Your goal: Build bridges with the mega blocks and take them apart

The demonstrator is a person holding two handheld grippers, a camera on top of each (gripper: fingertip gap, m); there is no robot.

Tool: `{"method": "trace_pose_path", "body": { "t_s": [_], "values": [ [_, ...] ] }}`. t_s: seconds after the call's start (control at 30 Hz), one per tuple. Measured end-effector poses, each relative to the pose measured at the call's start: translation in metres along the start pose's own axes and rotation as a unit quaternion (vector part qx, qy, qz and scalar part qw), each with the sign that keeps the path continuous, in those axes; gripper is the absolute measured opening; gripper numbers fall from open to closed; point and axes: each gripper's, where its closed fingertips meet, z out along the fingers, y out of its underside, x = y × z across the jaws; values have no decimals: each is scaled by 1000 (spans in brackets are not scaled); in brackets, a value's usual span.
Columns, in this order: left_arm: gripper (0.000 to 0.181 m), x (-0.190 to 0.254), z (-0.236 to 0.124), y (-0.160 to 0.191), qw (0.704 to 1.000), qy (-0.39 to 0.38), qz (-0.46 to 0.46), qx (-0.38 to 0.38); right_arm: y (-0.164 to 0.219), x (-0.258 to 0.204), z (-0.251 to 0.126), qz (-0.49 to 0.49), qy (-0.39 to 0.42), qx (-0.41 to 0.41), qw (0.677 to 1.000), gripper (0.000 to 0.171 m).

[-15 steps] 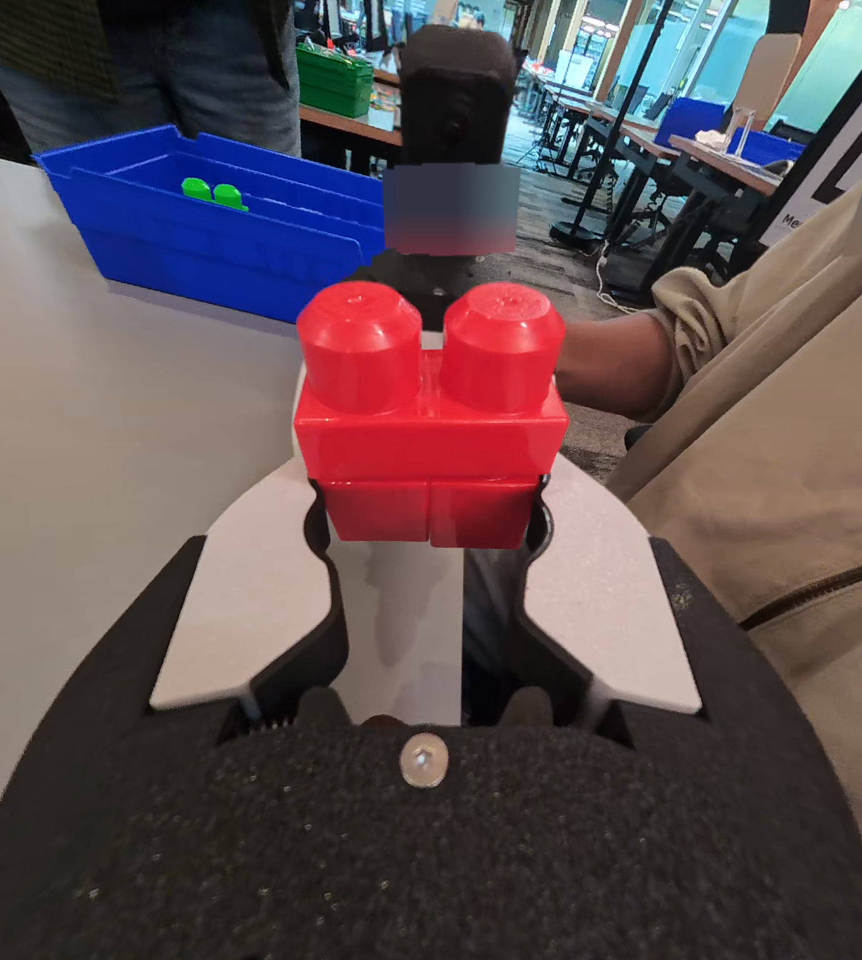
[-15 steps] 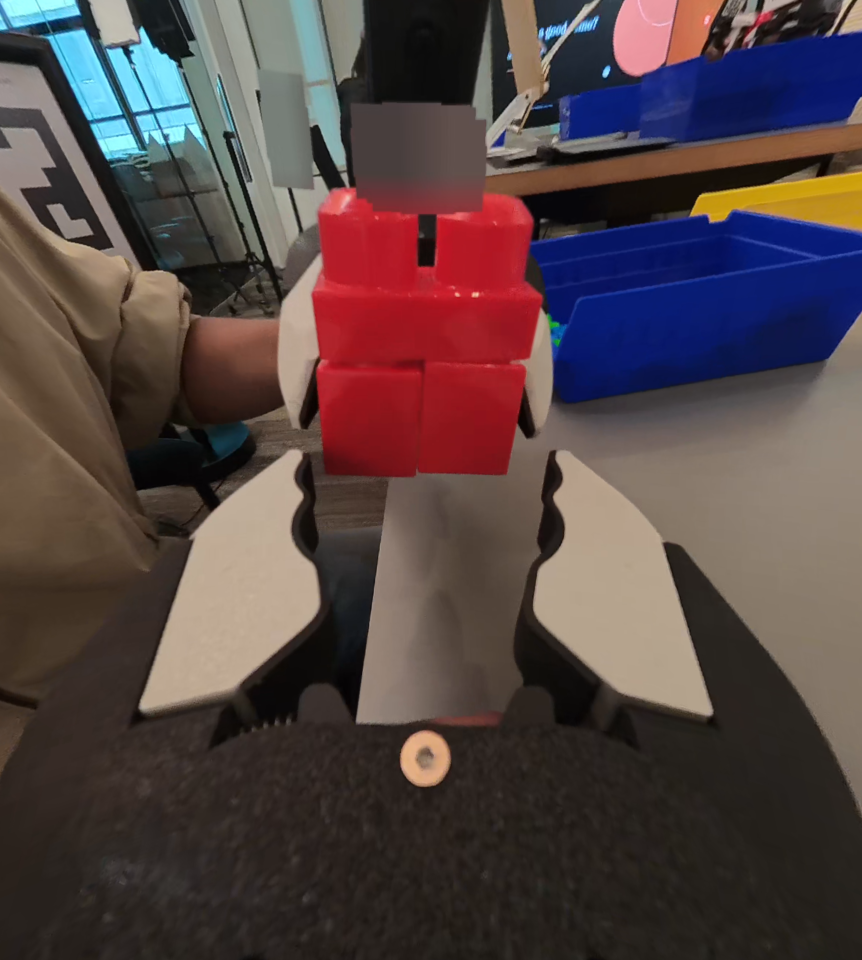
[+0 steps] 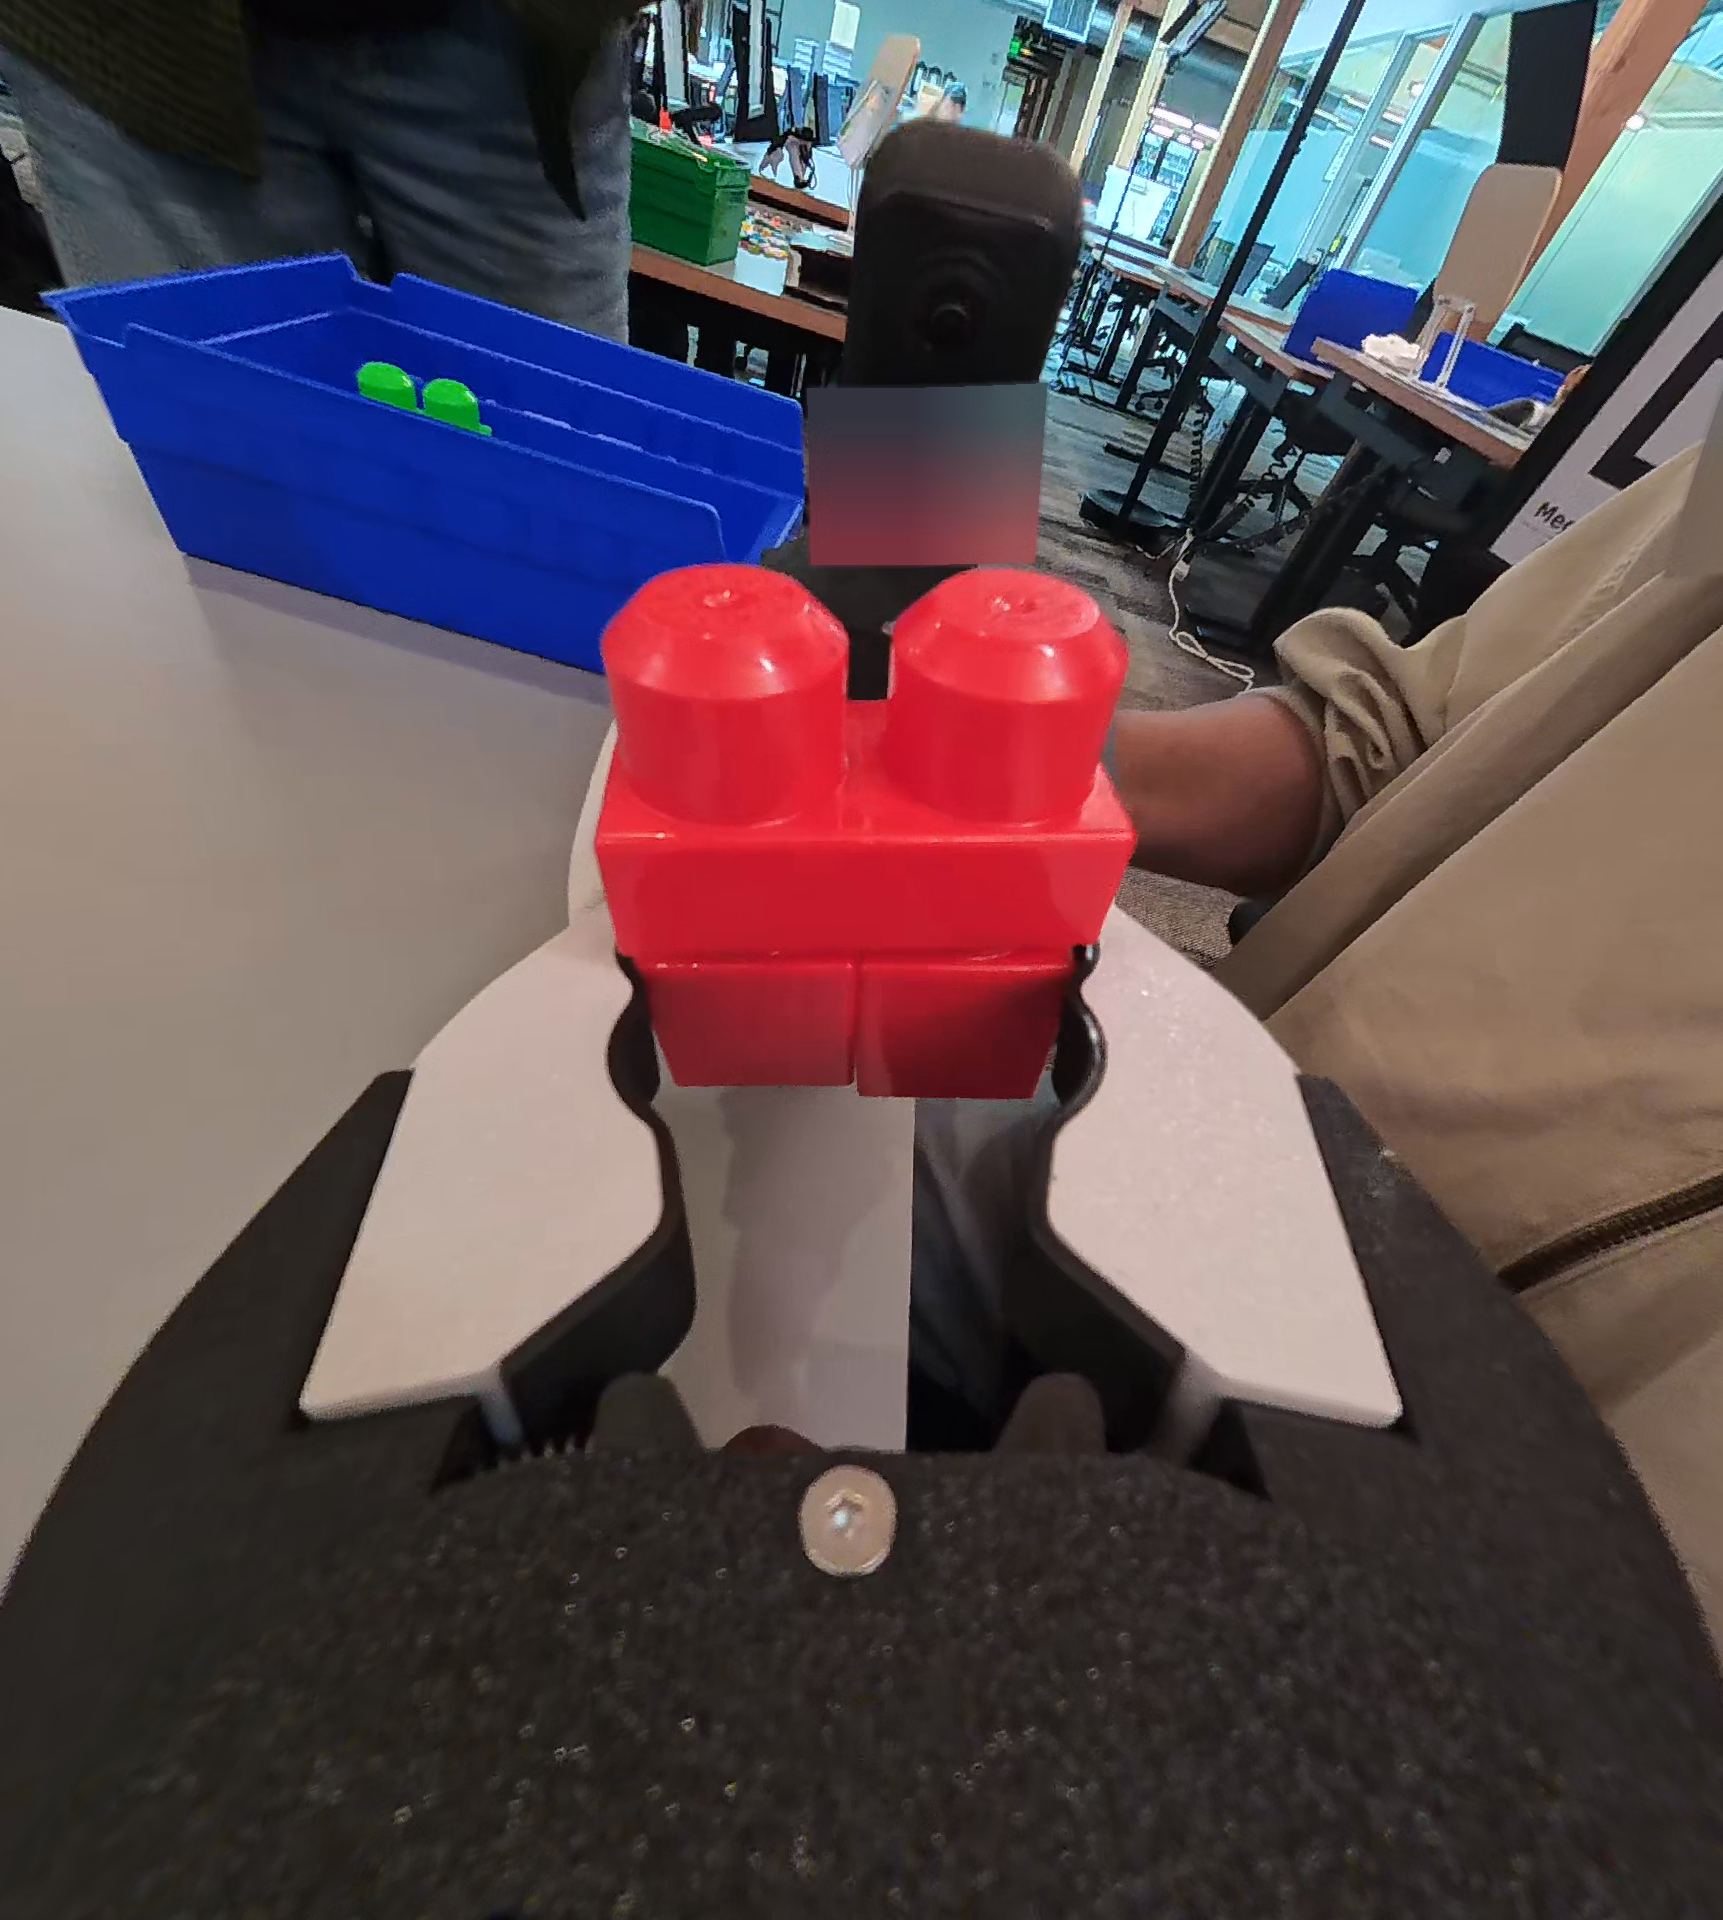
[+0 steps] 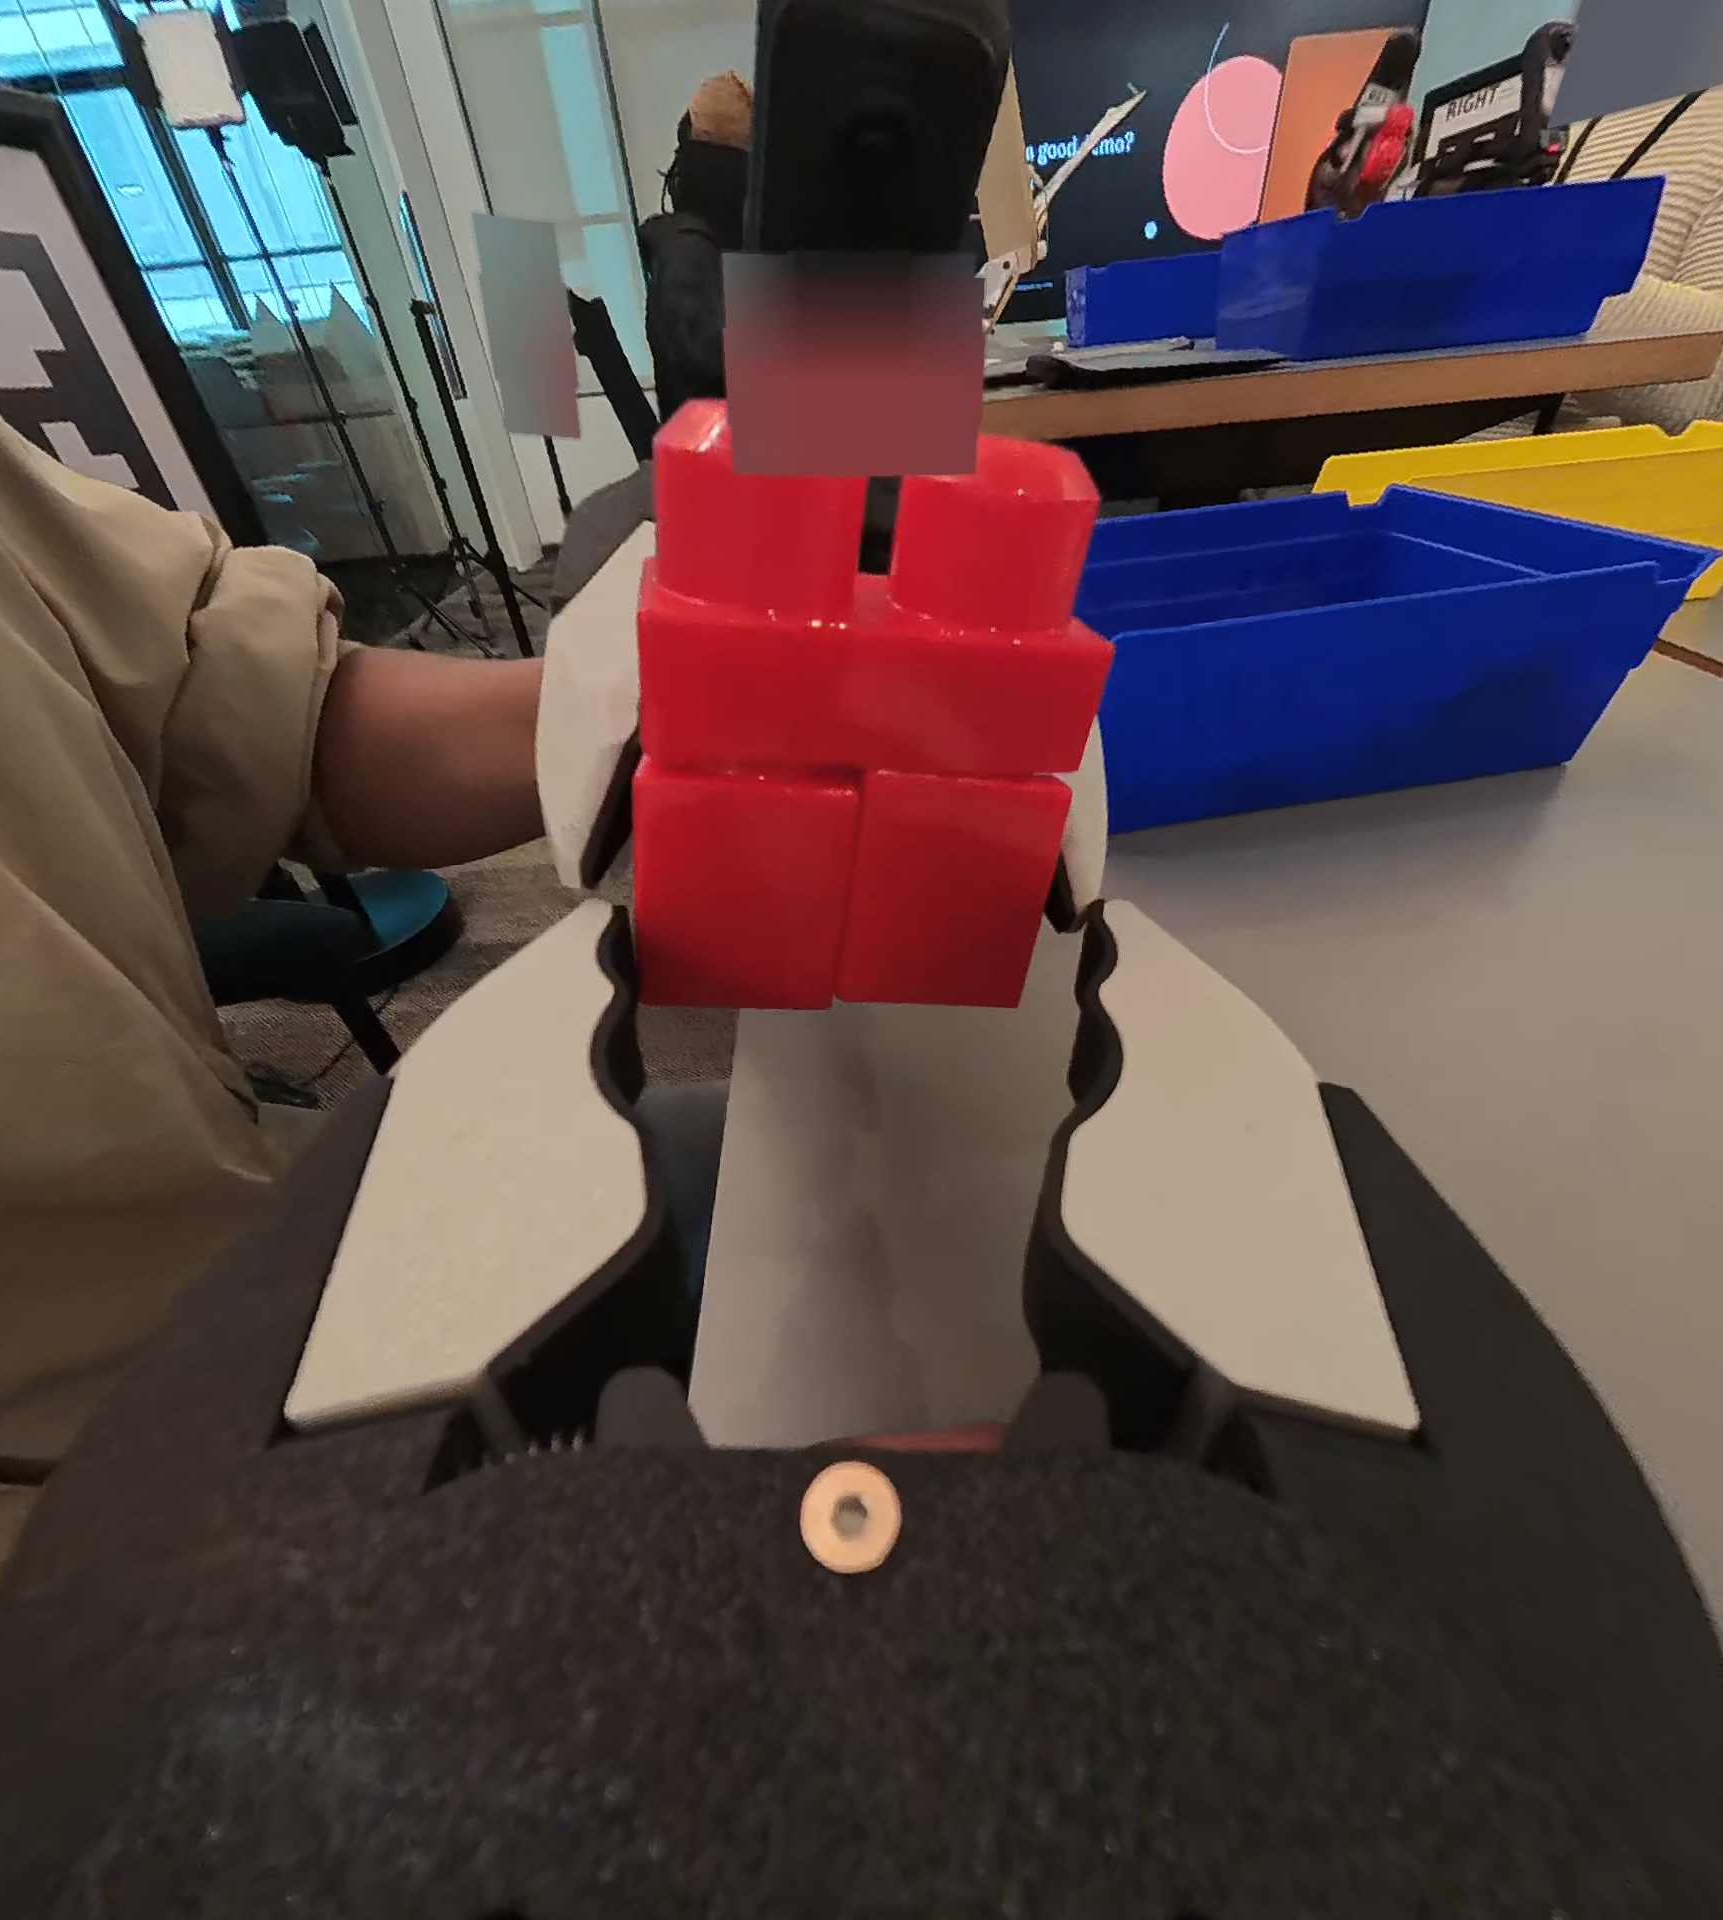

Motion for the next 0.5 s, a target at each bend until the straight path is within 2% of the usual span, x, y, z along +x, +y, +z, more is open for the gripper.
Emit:
{"method": "trace_pose_path", "body": {
  "t_s": [0.17, 0.2, 0.5],
  "values": [
    [75, -3, -1, 1, 1000, 0, -7, 0, 3, 3, -2, 9, -4, 3, 1000, 77],
    [77, -6, -3, 0, 1000, -8, -8, 1, 3, 5, -2, 13, -6, 6, 1000, 70],
    [75, -2, 1, -3, 1000, -2, 30, 4, 4, 0, 3, 11, -22, 11, 1000, 74]
  ]
}}
